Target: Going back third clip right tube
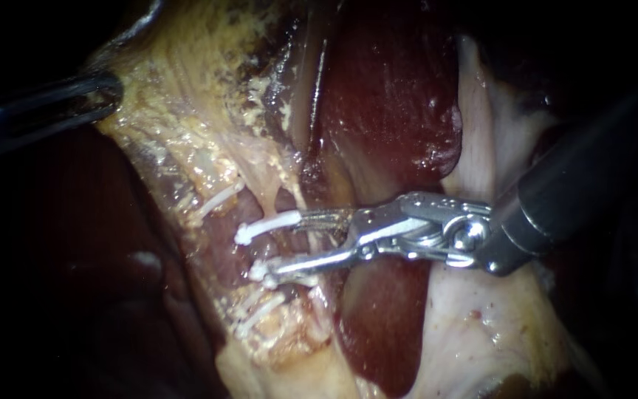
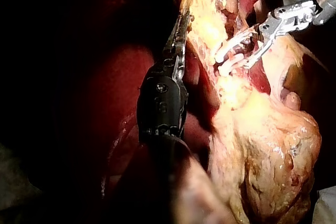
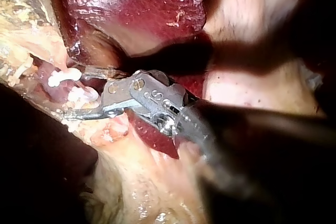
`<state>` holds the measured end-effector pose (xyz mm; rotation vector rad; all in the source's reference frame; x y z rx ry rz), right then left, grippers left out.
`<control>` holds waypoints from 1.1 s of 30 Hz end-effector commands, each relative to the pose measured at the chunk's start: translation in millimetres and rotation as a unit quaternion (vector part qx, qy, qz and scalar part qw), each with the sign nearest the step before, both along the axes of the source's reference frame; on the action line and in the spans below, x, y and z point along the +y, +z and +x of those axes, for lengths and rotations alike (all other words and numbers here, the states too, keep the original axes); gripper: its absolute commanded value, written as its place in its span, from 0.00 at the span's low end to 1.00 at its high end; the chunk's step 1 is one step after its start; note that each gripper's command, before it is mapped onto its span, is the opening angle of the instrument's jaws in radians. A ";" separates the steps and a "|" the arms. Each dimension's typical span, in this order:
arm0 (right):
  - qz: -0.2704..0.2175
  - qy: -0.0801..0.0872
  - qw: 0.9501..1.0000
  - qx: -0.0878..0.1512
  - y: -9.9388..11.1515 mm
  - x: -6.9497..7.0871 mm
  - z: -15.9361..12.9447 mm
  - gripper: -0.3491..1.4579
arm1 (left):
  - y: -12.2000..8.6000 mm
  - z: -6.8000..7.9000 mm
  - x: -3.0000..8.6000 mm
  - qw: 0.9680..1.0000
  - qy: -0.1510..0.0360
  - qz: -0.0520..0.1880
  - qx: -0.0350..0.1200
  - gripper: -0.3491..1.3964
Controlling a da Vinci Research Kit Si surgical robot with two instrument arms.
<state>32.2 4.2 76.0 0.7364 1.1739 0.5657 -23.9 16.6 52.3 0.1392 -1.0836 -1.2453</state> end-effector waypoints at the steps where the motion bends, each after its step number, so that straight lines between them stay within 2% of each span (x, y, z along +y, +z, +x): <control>1: -0.004 0.001 1.000 -0.001 0.3 0.1 -0.2 0.52 | 0.0 0.0 0.0 1.000 0.000 0.000 0.000 0.00; 5: -0.054 -0.005 0.998 0.004 0.2 0.2 -1.7 0.52 | -0.2 0.0 -0.1 1.000 0.000 0.000 0.000 0.00; 8: -0.109 -0.022 0.994 0.018 -0.4 0.5 -3.7 0.53 | -0.2 -0.1 -0.1 1.000 -0.001 0.000 0.001 0.00; 12: -0.155 -0.036 0.987 0.029 -1.5 1.3 -6.0 0.53 | -0.3 -0.1 -0.2 1.000 -0.001 0.000 0.001 0.00; 17: -0.186 -0.050 0.980 0.042 -3.4 1.7 -8.7 0.53 | -0.2 -0.2 -0.3 1.000 -0.002 -0.001 0.002 0.00; 19: -0.199 -0.050 0.978 0.045 -4.5 2.1 -9.7 0.53 | -0.1 -0.3 -0.3 1.000 -0.002 -0.001 0.002 0.00; 24: -0.210 -0.044 0.975 0.053 -6.8 3.3 -11.5 0.53 | 0.0 -0.4 -0.4 1.000 -0.002 -0.001 0.002 0.00; 29: -0.214 -0.040 0.974 0.054 -7.7 3.8 -12.3 0.53 | 0.3 -0.8 -0.5 1.000 -0.001 -0.002 0.000 0.00; 33: -0.214 -0.040 0.974 0.054 -7.6 3.8 -12.4 0.52 | 1.7 -2.2 -1.5 1.000 0.003 -0.006 -0.005 0.00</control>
